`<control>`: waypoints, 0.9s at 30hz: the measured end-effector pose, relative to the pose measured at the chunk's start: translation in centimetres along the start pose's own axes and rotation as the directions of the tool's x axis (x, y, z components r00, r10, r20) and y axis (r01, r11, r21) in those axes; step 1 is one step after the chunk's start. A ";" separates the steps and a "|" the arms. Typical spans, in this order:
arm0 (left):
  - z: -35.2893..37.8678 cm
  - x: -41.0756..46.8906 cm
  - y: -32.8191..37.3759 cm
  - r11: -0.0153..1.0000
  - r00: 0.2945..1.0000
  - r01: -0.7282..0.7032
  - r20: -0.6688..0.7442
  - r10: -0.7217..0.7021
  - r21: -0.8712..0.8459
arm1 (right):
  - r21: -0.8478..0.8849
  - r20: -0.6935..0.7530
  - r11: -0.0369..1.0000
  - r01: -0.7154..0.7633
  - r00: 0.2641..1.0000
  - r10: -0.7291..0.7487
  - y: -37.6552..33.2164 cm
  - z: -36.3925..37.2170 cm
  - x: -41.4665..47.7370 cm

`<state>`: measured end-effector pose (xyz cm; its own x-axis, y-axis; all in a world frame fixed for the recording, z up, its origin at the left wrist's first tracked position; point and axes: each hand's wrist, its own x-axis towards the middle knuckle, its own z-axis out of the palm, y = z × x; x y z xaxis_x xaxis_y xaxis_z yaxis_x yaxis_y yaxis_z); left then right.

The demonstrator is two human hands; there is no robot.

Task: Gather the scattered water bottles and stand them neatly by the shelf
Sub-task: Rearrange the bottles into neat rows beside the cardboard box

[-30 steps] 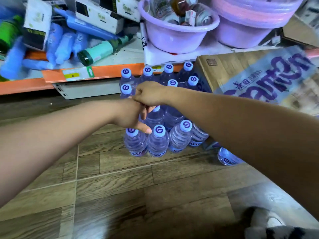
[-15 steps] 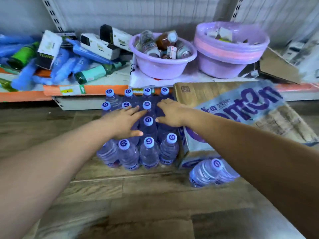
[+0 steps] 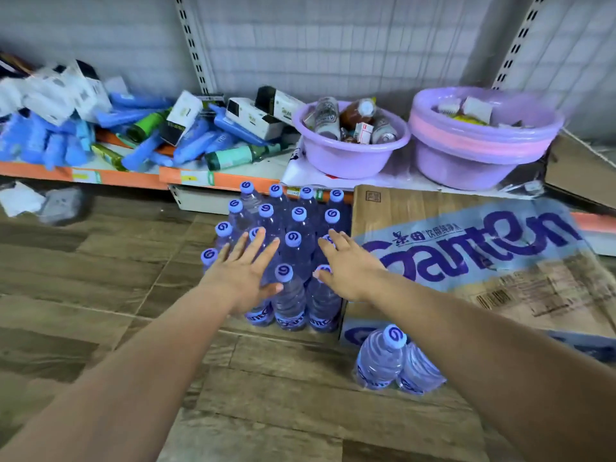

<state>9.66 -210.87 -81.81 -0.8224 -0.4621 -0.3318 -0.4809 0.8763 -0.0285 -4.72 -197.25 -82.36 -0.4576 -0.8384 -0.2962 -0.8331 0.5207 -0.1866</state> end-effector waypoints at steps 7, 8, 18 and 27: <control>3.9 2.5 0.5 0.984 0.983 -0.173 -0.064 0.170 -0.048 | -0.193 -0.109 0.980 -0.048 0.994 0.027 -1.4 3.8 -0.4; 4.2 2.5 0.6 0.981 0.978 -0.189 -0.098 0.185 -0.033 | -0.202 -0.113 0.978 -0.051 0.993 0.028 -1.7 4.0 -0.7; 4.4 1.0 1.1 0.984 0.946 -0.169 -0.269 0.179 0.063 | -0.267 -0.110 0.962 -0.057 0.993 0.028 -3.2 4.4 -0.8; 1.0 -2.0 0.6 0.945 0.953 -0.172 -0.196 0.232 0.279 | 0.180 -0.362 0.984 0.004 0.930 0.062 -4.8 1.0 -4.3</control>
<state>11.32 -209.28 -82.11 -0.9546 -0.2641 -0.1381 -0.2279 0.9455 -0.2326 1.58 -195.99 -81.11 -0.5901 -0.8056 0.0522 -0.7654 0.5377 -0.3536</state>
